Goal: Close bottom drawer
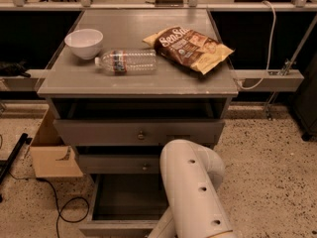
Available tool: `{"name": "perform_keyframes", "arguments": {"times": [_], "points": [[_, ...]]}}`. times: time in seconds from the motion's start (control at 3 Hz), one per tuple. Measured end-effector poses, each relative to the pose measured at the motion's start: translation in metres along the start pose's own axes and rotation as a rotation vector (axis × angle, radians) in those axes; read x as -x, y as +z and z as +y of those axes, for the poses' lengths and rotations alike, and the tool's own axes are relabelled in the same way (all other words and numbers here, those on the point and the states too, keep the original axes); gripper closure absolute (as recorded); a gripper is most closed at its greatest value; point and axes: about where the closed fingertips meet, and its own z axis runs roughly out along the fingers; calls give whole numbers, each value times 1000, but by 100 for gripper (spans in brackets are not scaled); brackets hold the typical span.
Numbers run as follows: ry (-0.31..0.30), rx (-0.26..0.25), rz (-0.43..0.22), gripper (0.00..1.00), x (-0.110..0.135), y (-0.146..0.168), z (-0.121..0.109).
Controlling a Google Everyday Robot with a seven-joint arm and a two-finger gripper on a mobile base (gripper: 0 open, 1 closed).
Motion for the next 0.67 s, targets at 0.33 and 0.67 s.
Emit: {"name": "perform_keyframes", "arguments": {"times": [0.33,0.67], "points": [[0,0,2,100,0,1,0],[-32,-46,5,100,13,-2,-3]]}}
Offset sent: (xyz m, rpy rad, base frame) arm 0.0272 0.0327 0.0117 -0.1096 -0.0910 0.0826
